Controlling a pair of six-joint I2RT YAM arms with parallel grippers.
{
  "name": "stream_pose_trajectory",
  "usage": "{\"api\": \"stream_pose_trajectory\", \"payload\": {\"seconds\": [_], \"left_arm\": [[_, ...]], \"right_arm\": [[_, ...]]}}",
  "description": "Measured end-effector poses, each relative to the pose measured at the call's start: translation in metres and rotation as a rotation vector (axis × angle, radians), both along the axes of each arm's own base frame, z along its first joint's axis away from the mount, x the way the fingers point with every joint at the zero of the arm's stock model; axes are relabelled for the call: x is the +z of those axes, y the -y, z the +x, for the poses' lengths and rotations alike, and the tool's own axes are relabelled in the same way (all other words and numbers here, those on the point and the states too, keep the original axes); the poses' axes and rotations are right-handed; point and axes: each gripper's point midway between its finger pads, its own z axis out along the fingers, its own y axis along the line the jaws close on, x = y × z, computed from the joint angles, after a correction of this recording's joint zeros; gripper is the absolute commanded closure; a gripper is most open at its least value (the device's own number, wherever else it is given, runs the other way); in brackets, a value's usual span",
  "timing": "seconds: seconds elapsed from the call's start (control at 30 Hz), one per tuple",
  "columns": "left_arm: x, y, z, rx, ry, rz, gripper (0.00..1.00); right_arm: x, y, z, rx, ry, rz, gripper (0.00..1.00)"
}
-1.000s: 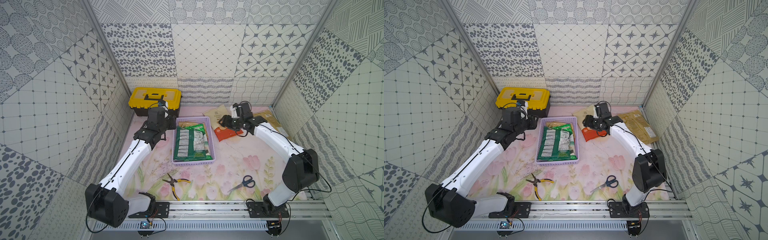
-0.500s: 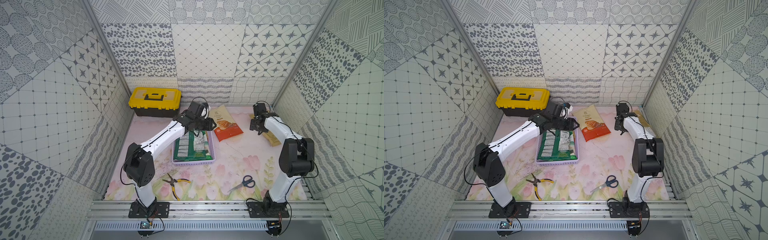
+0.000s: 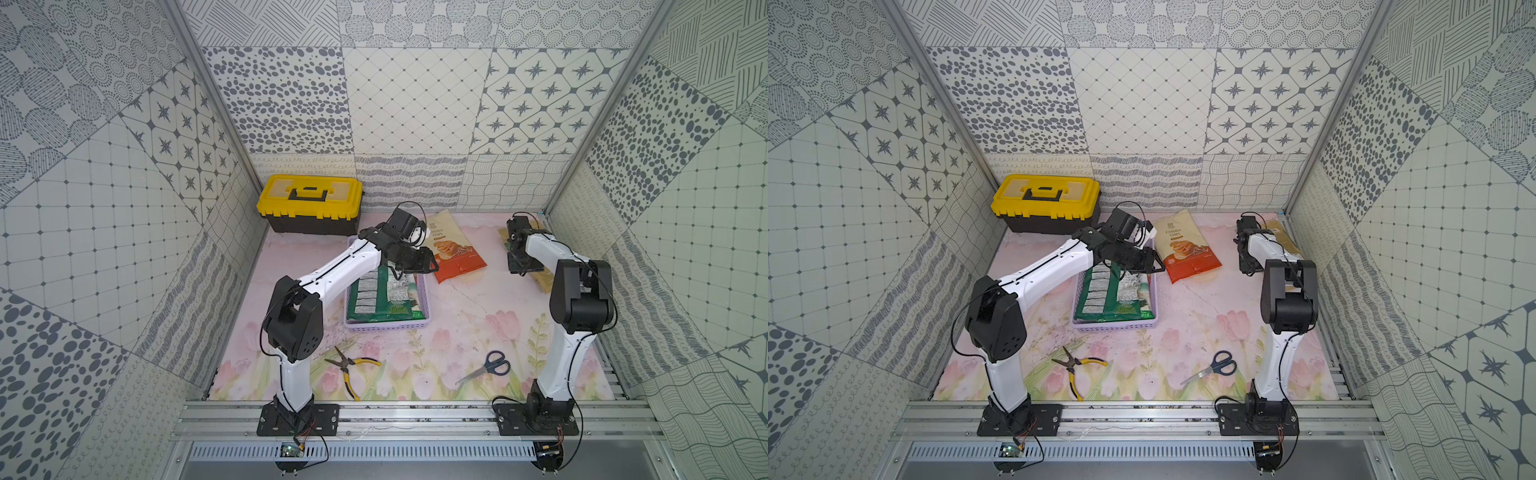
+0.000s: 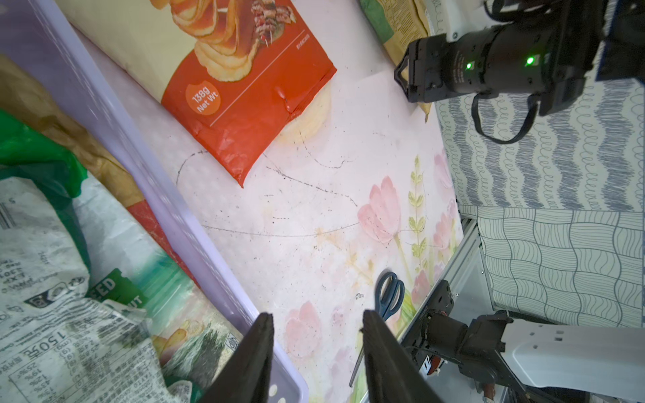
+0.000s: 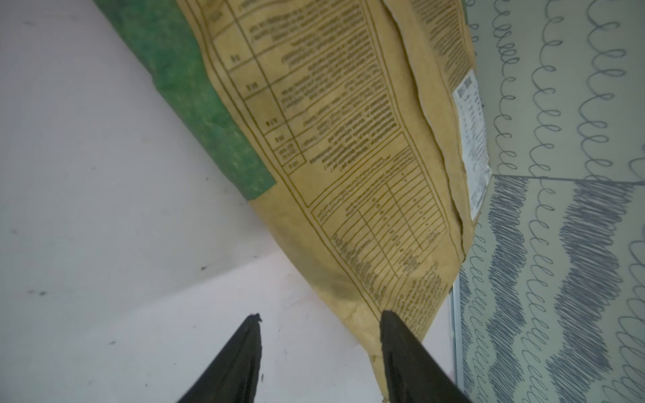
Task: Put the potato chips into the basket
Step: Pick up the potato chip from the center of the board.
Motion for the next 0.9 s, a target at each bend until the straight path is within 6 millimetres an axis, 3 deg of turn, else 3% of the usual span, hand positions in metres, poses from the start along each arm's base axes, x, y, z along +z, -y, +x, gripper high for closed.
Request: {"api": "stream_pose_trajectory", "payload": {"seconds": [0.17, 0.27, 0.37, 0.43, 0.57, 0.63, 0.7, 0.9], "left_arm": [[-0.012, 0.0, -0.004, -0.002, -0.039, 0.012, 0.54], [-0.012, -0.001, -0.004, -0.001, -0.041, 0.013, 0.54], [-0.013, -0.001, -0.005, -0.001, -0.042, 0.015, 0.55], [-0.012, -0.001, -0.005, -0.001, -0.042, 0.015, 0.54], [-0.012, -0.001, -0.005, -0.001, -0.042, 0.016, 0.54], [-0.012, -0.001, -0.005, -0.001, -0.042, 0.016, 0.54], [-0.012, -0.002, -0.005, -0.001, -0.04, 0.016, 0.54], [-0.007, -0.003, -0.006, 0.002, -0.031, 0.017, 0.55]], "right_arm": [[0.001, 0.011, 0.012, -0.005, 0.004, -0.036, 0.59], [-0.006, 0.013, 0.011, -0.011, -0.009, -0.03, 0.57], [-0.011, 0.013, 0.01, -0.013, -0.017, -0.016, 0.48], [-0.015, 0.012, 0.01, -0.008, -0.026, -0.007, 0.48], [-0.029, 0.01, 0.011, -0.006, -0.054, 0.007, 0.6], [-0.032, 0.01, 0.011, -0.009, -0.059, 0.01, 0.71], [-0.032, 0.01, 0.011, -0.016, -0.056, 0.015, 0.98], [-0.016, 0.007, 0.011, -0.025, -0.019, 0.022, 1.0]]}}
